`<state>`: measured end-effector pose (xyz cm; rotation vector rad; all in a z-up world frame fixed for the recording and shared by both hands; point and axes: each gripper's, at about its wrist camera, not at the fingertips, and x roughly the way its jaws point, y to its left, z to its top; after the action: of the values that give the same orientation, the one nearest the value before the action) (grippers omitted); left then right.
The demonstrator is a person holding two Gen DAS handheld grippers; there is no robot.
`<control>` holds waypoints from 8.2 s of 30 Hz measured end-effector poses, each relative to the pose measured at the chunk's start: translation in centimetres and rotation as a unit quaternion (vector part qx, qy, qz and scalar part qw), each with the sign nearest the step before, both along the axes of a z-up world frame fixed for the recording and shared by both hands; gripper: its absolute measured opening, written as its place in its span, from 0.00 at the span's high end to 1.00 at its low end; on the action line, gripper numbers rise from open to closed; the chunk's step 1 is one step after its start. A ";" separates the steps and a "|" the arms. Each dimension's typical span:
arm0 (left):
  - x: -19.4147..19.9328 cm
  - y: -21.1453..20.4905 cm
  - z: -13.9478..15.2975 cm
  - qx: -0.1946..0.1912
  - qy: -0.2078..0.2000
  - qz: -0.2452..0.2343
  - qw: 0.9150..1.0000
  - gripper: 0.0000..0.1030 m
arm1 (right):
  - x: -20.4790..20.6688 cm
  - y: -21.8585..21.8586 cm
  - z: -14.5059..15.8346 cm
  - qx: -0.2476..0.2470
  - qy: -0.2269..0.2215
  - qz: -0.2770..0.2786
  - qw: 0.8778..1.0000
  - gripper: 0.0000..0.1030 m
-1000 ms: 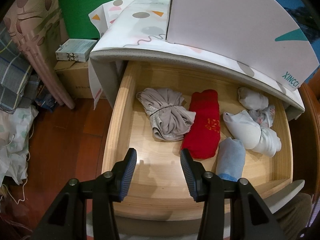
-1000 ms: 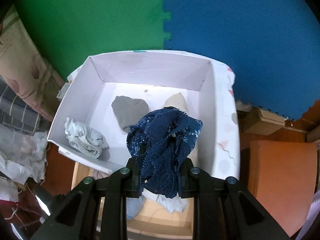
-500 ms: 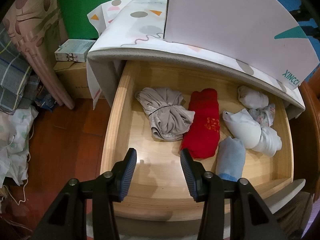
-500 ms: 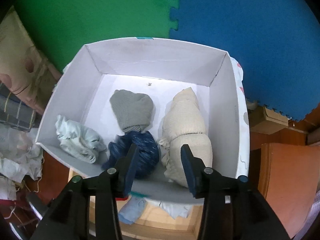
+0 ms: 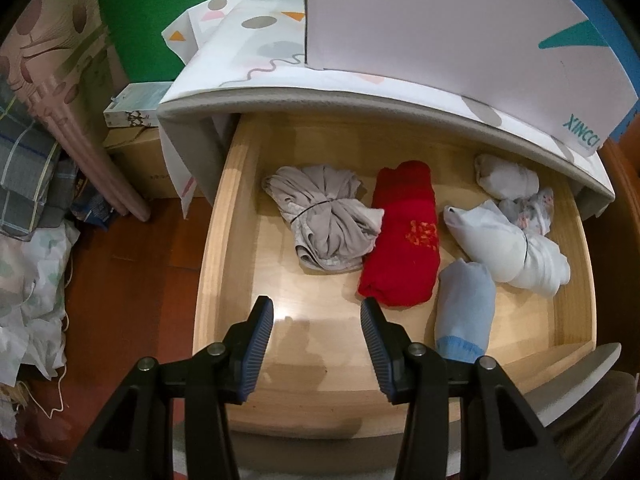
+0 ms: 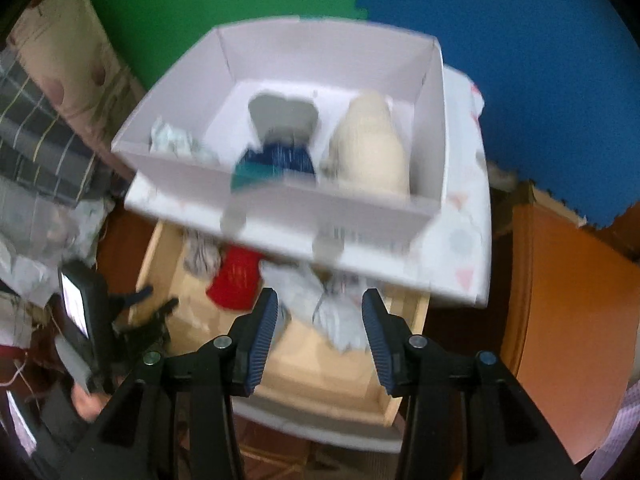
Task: Take underwear out of drawer
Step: 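Move the right gripper back over the open drawer, then grasp the white rolled cloth with the right gripper while the left reaches for the light blue sock, then grasp the light blue sock with the left gripper and lift it, then lower the light blue sock into the white box and open the left gripper, then move the left gripper back over the open drawer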
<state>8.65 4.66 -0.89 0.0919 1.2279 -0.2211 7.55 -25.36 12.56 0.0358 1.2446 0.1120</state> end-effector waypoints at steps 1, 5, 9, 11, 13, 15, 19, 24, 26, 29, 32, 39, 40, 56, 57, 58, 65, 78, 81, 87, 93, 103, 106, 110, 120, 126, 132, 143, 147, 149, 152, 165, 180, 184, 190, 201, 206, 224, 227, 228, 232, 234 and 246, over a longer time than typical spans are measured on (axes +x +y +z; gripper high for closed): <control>0.0 0.0 0.0 0.001 0.001 0.000 1.000 0.55 | -0.7 -0.1 -0.8 0.000 0.008 0.003 1.000 0.60; 0.0 -0.2 -0.2 0.003 0.007 -0.006 1.000 0.55 | -2.2 -0.2 -4.5 0.000 0.040 0.010 0.999 0.59; -0.2 -0.3 -0.4 0.005 0.008 -0.010 1.000 0.55 | -2.7 0.2 -8.7 -0.002 0.067 0.022 0.997 0.59; -0.1 -0.2 -0.4 0.002 0.011 -0.010 1.000 0.55 | -2.4 0.4 -10.6 -0.003 0.075 0.029 0.997 0.59; -0.1 -0.2 -0.5 0.000 0.013 -0.008 1.000 0.55 | -1.9 0.5 -12.0 -0.001 0.079 0.032 0.996 0.59; -0.1 0.0 -0.5 -0.003 0.016 -0.007 1.000 0.55 | -1.2 0.6 -13.4 0.001 0.084 0.035 0.996 0.57; 0.0 -0.2 -0.7 -0.002 0.019 -0.009 1.000 0.55 | 0.2 0.9 -15.1 -0.009 0.076 0.047 0.996 0.46; 0.0 -0.3 -0.9 0.003 0.023 -0.011 1.000 0.55 | 1.4 2.0 -16.9 -0.035 0.077 0.076 0.994 0.44; 0.1 -0.3 -0.9 0.002 0.024 -0.010 1.000 0.55 | 1.7 2.5 -17.8 -0.041 0.079 0.086 0.992 0.44; 0.1 -0.3 -1.0 0.002 0.026 -0.010 1.000 0.55 | 2.2 3.0 -18.9 -0.047 0.084 0.094 0.991 0.41; 0.1 -0.3 -1.0 0.004 0.026 -0.010 1.000 0.55 | 2.5 3.6 -20.0 -0.057 0.090 0.102 0.989 0.38; 0.2 -0.3 -1.1 0.005 0.029 -0.009 1.000 0.55 | 3.1 4.8 -21.8 -0.056 0.119 0.111 0.985 0.39; 0.2 -0.3 -1.1 0.005 0.029 -0.009 1.000 0.55 | 3.1 4.8 -22.0 -0.057 0.125 0.108 0.985 0.39; -0.3 -1.3 -1.1 0.022 0.027 -0.033 0.999 0.55 | 0.8 0.7 -22.8 -0.034 0.197 -0.005 0.980 0.52; -0.3 -1.4 -1.2 0.023 0.030 -0.037 0.999 0.55 | 0.6 0.5 -22.9 -0.034 0.199 -0.010 0.979 0.51; -0.3 -1.6 -1.3 0.022 0.033 -0.041 0.998 0.55 | 0.4 0.3 -23.0 -0.031 0.202 -0.018 0.979 0.51; -1.0 -4.2 -1.8 0.026 0.055 -0.082 0.995 0.55 | -0.5 -0.6 -22.6 -0.035 0.202 -0.046 0.978 0.55; -0.6 -10.0 -3.6 -0.028 0.136 -0.091 0.986 0.55 | -1.8 0.3 -22.5 -0.026 0.173 -0.052 0.983 0.55; -0.1 -10.6 -4.3 -0.027 0.148 -0.082 0.985 0.55 | -1.9 -1.2 -22.0 -0.022 0.170 -0.048 0.984 0.54; 0.6 -11.8 -5.8 -0.030 0.188 -0.074 0.979 0.55 | -2.6 -0.5 -22.2 -0.020 0.169 -0.047 0.984 0.53; 0.6 -13.7 -7.2 -0.019 0.214 -0.075 0.974 0.53 | -2.3 -0.3 -22.7 -0.018 0.169 -0.046 0.984 0.52; 1.4 -15.5 -9.3 -0.009 0.245 -0.052 0.968 0.51 | -2.5 -0.1 -22.4 -0.016 0.170 -0.045 0.984 0.51; 1.5 -15.9 -9.4 -0.005 0.238 -0.057 0.970 0.53 | -2.4 -0.3 -22.6 -0.016 0.171 -0.045 0.984 0.51; 1.5 -17.1 -9.1 0.009 0.211 -0.068 0.975 0.62 | -2.2 -0.3 -22.8 -0.017 0.171 -0.044 0.984 0.50; 1.9 -17.1 -6.9 0.022 0.171 -0.099 0.980 0.67 | -2.2 -0.4 -22.8 -0.018 0.170 -0.043 0.984 0.50; 0.2 -16.3 -4.9 0.028 0.141 -0.113 0.983 0.67 | -2.2 -0.3 -22.9 -0.020 0.170 -0.042 0.984 0.50; -1.6 -15.3 -2.7 0.037 0.115 -0.120 0.985 0.67 | -2.2 -0.2 -23.0 -0.025 0.170 -0.043 0.984 0.50; -3.5 -9.9 3.4 0.028 0.058 -0.117 0.991 0.67 | -2.1 -0.1 -23.1 -0.030 0.171 -0.039 0.984 0.50; -3.2 -8.8 6.3 0.024 0.029 -0.118 0.992 0.67 | -2.1 -0.1 -23.3 -0.030 0.169 -0.037 0.984 0.50; -3.0 -8.5 8.2 0.020 0.011 -0.119 0.993 0.67 | -2.1 -0.1 -23.3 -0.029 0.169 -0.036 0.985 0.50; -2.5 -8.0 11.2 0.010 -0.014 -0.117 0.993 0.67 | -2.1 -0.1 -23.2 -0.029 0.168 -0.036 0.985 0.50; 4.1 -6.4 22.3 0.005 -0.113 -0.080 0.990 0.67 | -2.3 0.0 -23.3 -0.030 0.165 -0.036 0.985 0.49; 14.6 -8.6 18.6 0.013 -0.084 -0.051 0.995 0.67 | -2.3 -0.2 -23.2 -0.024 0.165 -0.043 0.985 0.49; 15.5 -9.4 16.3 0.031 -0.071 -0.055 0.995 0.67 | -2.2 -0.2 -23.3 -0.025 0.167 -0.042 0.985 0.49; 16.0 -9.7 13.8 0.043 -0.057 -0.050 0.996 0.66 | -2.1 -0.1 -23.4 -0.027 0.167 -0.043 0.985 0.49; 15.5 -10.2 14.2 0.063 -0.056 -0.058 0.995 0.54 | -2.2 0.1 -23.6 -0.034 0.169 -0.039 0.984 0.48; 14.6 -9.6 15.7 0.052 -0.065 -0.060 0.995 0.45 | -2.2 0.2 -23.8 -0.035 0.169 -0.039 0.984 0.48; 6.3 -3.9 15.9 0.057 -0.092 -0.060 0.992 0.44 | -2.6 -2.0 -23.0 0.008 0.146 -0.074 0.986 0.61; 5.0 -3.0 13.8 0.065 -0.079 -0.058 0.993 0.44 | -2.8 -2.2 -22.5 0.020 0.136 -0.078 0.987 0.62; 4.5 -2.7 12.7 0.066 -0.070 -0.058 0.994 0.44 | -2.8 -2.4 -22.3 0.028 0.132 -0.080 0.988 0.63; 3.3 -1.7 9.3 0.072 -0.044 -0.049 0.995 0.44 | -2.7 -2.7 -21.7 0.034 0.135 -0.079 0.987 0.63; 2.8 -1.4 7.5 0.069 -0.031 -0.041 0.996 0.44 | -2.5 -2.8 -21.4 0.029 0.136 -0.075 0.987 0.63; 0.7 0.2 0.5 0.030 0.012 0.003 0.999 0.44 | -2.7 -3.2 -16.9 0.026 0.126 -0.064 0.990 0.64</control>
<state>9.37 4.87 -0.35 0.1375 1.2581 -0.1813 4.87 -28.52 -4.35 0.1788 1.4881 0.0282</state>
